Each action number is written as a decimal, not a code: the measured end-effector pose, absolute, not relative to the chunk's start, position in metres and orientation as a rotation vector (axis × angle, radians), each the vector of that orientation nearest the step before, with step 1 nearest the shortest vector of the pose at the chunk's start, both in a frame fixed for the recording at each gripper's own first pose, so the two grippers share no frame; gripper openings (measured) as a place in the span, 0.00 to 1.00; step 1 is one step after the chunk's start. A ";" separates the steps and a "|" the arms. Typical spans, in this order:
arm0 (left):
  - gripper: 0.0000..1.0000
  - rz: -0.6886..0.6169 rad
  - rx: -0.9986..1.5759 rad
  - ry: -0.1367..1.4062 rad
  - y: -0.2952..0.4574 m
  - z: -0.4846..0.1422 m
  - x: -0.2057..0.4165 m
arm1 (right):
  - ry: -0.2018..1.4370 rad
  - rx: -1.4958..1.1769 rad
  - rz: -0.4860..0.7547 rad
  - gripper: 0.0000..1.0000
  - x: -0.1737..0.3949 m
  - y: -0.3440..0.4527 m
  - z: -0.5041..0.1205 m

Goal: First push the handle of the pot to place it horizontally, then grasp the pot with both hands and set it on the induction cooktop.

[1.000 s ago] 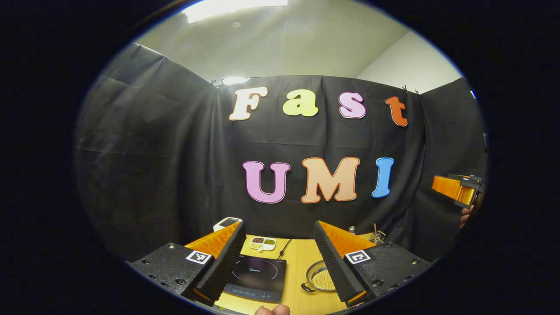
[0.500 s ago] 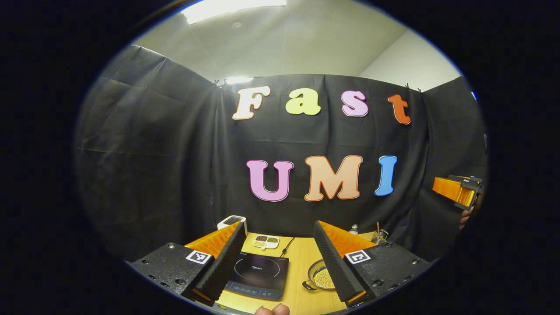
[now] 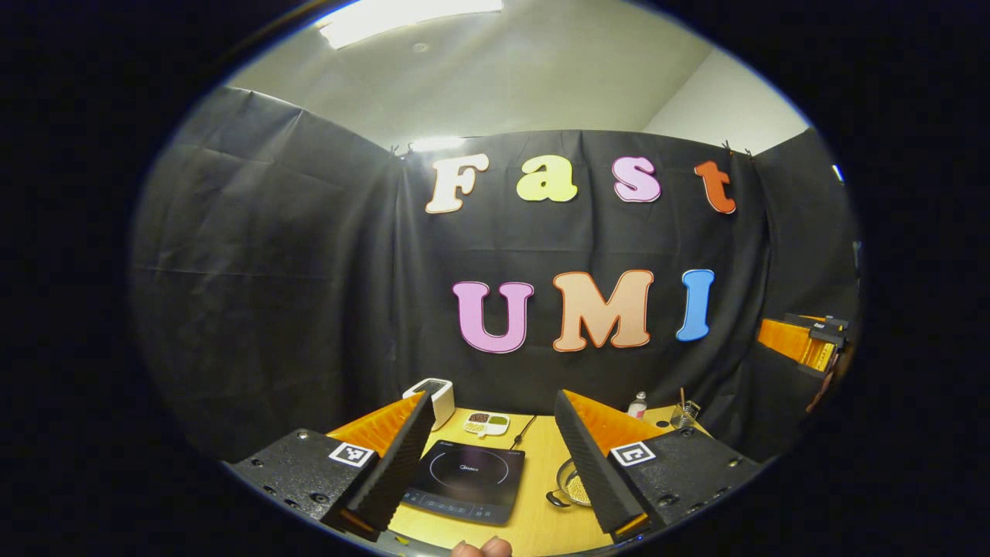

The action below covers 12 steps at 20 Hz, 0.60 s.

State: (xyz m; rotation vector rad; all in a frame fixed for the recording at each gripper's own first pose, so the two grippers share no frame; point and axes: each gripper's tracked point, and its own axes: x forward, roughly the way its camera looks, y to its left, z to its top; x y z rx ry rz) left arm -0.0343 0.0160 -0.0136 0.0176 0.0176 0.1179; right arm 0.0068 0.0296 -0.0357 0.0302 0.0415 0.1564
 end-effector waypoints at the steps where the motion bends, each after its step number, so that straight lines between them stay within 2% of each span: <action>1: 0.93 0.117 0.009 0.021 0.022 -0.018 -0.033 | 0.052 0.018 0.156 0.79 0.009 0.035 -0.039; 2: 0.92 0.112 -0.003 0.028 0.028 -0.023 -0.031 | 0.053 0.010 0.157 0.79 0.009 0.041 -0.042; 4: 0.95 0.092 -0.019 0.031 0.041 -0.026 -0.021 | 0.044 -0.016 0.132 0.72 0.014 0.056 -0.042; 5: 0.92 0.093 -0.016 0.050 0.053 -0.032 -0.019 | 0.051 -0.027 0.130 0.70 0.014 0.067 -0.045; 6: 0.95 0.077 -0.015 0.037 0.061 -0.030 -0.015 | 0.050 -0.043 0.117 0.69 0.016 0.078 -0.050; 8: 0.95 0.045 0.001 0.034 0.072 -0.029 -0.006 | 0.056 -0.052 0.080 0.48 0.022 0.090 -0.057; 9: 0.95 0.017 0.003 0.023 0.073 -0.027 -0.002 | 0.065 -0.038 0.065 0.41 0.020 0.096 -0.062; 10: 0.95 -0.010 0.007 0.009 0.074 -0.025 0.003 | 0.068 -0.032 0.029 0.42 0.030 0.099 -0.068; 12: 0.92 -0.062 0.025 0.018 0.077 -0.034 0.013 | 0.085 -0.009 0.007 0.27 0.029 0.103 -0.079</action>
